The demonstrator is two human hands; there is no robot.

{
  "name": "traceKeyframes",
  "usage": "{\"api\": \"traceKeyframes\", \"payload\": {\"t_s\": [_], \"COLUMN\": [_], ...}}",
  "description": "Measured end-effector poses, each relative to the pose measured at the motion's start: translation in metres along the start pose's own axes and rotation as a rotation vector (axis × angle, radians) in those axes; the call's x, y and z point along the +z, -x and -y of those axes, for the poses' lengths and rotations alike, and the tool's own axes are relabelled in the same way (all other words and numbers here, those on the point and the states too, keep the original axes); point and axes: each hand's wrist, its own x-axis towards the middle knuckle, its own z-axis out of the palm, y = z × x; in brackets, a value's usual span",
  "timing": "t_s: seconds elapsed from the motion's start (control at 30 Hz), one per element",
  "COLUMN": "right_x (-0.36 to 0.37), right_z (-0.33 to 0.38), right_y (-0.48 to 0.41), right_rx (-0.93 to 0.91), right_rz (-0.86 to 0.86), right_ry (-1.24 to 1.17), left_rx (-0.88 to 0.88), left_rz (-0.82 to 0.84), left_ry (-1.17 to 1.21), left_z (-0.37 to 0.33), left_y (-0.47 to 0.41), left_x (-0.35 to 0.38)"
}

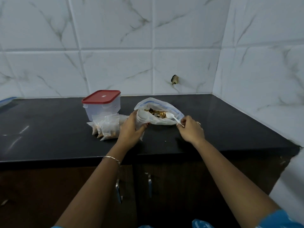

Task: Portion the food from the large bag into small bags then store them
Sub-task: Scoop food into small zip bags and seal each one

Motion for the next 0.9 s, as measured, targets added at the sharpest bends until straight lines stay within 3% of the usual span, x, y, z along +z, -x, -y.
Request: {"api": "traceKeyframes", "payload": {"t_s": [0.2, 0.37, 0.5, 0.6, 0.73, 0.9], "right_x": [0.005, 0.008, 0.008, 0.013, 0.010, -0.008], "right_z": [-0.001, -0.013, -0.014, -0.012, -0.011, 0.008], "right_y": [-0.014, -0.025, -0.030, -0.032, -0.033, -0.047], "right_rx": [-0.070, -0.084, -0.127, -0.145, -0.195, -0.339], "right_rz": [-0.082, -0.121, -0.049, 0.023, -0.043, -0.073], "right_ry": [0.164, 0.013, 0.028, 0.118, 0.063, 0.115], "left_rx": [-0.063, -0.118, -0.059, 0.002, 0.017, 0.068], "left_rz": [0.031, 0.037, 0.060, 0.155, 0.354, 0.392], "left_ry": [0.049, 0.166, 0.087, 0.089, 0.090, 0.039], "left_z": [0.014, 0.016, 0.017, 0.015, 0.019, 0.018], "left_y": [-0.018, -0.037, -0.053, -0.058, -0.053, -0.045], "left_x": [0.011, 0.015, 0.019, 0.024, 0.026, 0.020]}}
